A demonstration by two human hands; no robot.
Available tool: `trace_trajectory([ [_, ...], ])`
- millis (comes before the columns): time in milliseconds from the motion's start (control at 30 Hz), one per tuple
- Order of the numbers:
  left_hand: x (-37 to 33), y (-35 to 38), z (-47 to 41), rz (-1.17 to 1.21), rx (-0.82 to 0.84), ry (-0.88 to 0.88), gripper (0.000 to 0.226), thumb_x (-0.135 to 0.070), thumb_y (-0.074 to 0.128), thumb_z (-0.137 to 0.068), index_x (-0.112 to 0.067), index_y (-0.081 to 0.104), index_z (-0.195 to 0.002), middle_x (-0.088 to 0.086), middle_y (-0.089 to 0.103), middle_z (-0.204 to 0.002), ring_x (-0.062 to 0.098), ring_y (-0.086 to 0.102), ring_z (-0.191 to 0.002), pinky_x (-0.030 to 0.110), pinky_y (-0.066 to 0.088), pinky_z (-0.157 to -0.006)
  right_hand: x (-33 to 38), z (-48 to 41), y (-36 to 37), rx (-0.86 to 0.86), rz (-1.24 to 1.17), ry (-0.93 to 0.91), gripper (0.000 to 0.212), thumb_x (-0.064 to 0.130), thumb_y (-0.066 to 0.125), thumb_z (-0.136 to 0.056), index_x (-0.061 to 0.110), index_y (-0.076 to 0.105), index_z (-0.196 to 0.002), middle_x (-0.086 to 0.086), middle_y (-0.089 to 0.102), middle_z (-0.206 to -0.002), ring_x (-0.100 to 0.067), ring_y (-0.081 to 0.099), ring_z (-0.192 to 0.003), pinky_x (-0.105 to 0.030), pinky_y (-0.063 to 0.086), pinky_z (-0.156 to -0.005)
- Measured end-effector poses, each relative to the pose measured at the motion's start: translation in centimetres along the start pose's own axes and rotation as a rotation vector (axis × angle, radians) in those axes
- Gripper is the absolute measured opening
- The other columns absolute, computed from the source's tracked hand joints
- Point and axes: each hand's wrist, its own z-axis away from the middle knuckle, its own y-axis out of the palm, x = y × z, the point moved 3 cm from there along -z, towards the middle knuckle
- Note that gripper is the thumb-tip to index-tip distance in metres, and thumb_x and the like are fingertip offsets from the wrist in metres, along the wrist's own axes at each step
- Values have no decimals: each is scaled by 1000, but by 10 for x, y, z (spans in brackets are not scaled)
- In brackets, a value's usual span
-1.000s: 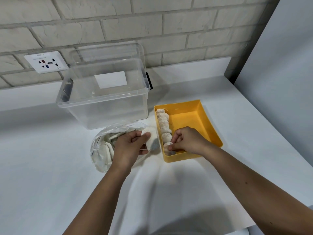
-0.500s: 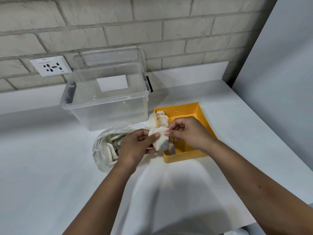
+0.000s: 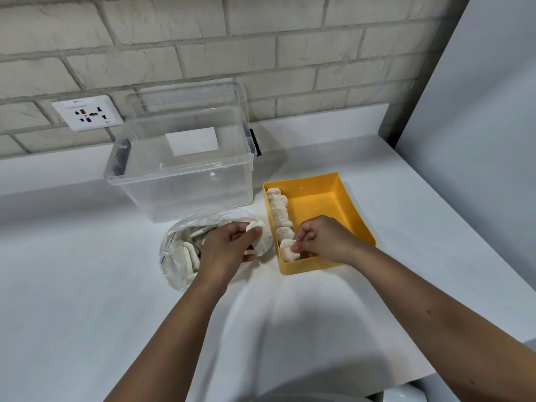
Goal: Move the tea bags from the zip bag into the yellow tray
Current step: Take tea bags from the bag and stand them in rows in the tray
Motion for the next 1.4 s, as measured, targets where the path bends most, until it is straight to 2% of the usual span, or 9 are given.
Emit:
trace_trajectory([
  [133, 2, -1, -1, -23, 10, 0, 17, -20, 73, -89, -5, 74, -97, 20, 74, -92, 19, 70, -76, 28, 58, -65, 3, -2, 3, -23, 83, -1, 16, 30, 80, -77, 22, 69, -85, 7, 69, -80, -12, 66, -81, -28, 52, -76],
  [267, -5, 4, -1, -18, 50, 17, 11, -17, 72, -90, -7, 74, -94, 5, 75, -77, 13, 70, -69, 27, 58, -66, 11, 0, -9, -97, 19, -76, 28, 34, 83, -73, 24, 70, -95, 7, 69, -86, -7, 64, -83, -20, 47, -73],
  [467, -29, 22, -15, -52, 101, 98, 3, -18, 74, -88, -16, 76, -89, 9, 75, -81, 16, 70, -75, 33, 59, -72, 34, -3, -22, -121, -141, -183, 18, 28, 81, -76, 18, 75, -89, 13, 66, -77, 11, 53, -58, -5, 37, -58],
  [667, -38, 29, -33, -162, 70, 156, 3, -17, 74, -88, -19, 76, -89, 8, 76, -84, 17, 71, -78, 27, 56, -68, 13, -18, -33, -265, -152, -133, 11, 26, 80, -78, 19, 71, -76, 12, 63, -67, 4, 52, -58, -12, 40, -62],
  [800, -31, 19, -49, -548, -114, 249, 8, -29, 73, -87, -29, 76, -94, -13, 71, -76, 11, 69, -79, 31, 55, -75, -11, -39, -49, -344, -248, 37, 9, 23, 70, -89, 16, 66, -83, 2, 63, -71, -11, 57, -56, -25, 52, -61],
  [933, -27, 23, -52, -738, -144, 231, 20, -41, 70, -88, -33, 72, -106, -20, 69, -82, 8, 67, -88, 35, 56, -79, -22, -69, -48, -354, -98, 101, 16, 20, 61, -95, 3, 63, -95, -4, 62, -66, -13, 59, -50, -20, 50, -49],
  [1100, -20, 27, -58, -804, -118, 189, 26, -44, 69, -87, -33, 71, -110, -18, 73, -92, 10, 68, -95, 36, 57, -81, -31, -98, -35, -373, -41, 138, 19, 24, 65, -92, 5, 66, -88, -9, 68, -74, -27, 67, -70, -43, 57, -75],
  [1233, -17, 29, -59, -829, -129, 174, 21, -42, 68, -87, -36, 73, -106, -14, 75, -97, 14, 67, -98, 37, 56, -82, -33, -106, -32, -408, -12, 142, 20, 29, 70, -87, 9, 71, -84, -4, 69, -73, -24, 66, -73, -37, 56, -74],
  [1400, -17, 30, -59, -809, -116, 177, 19, -41, 69, -86, -36, 74, -104, -18, 72, -87, 10, 67, -94, 35, 56, -80, -31, -112, -28, -425, 29, 149, 23, 33, 72, -85, 13, 74, -95, -3, 73, -95, -19, 66, -89, -28, 50, -78],
])
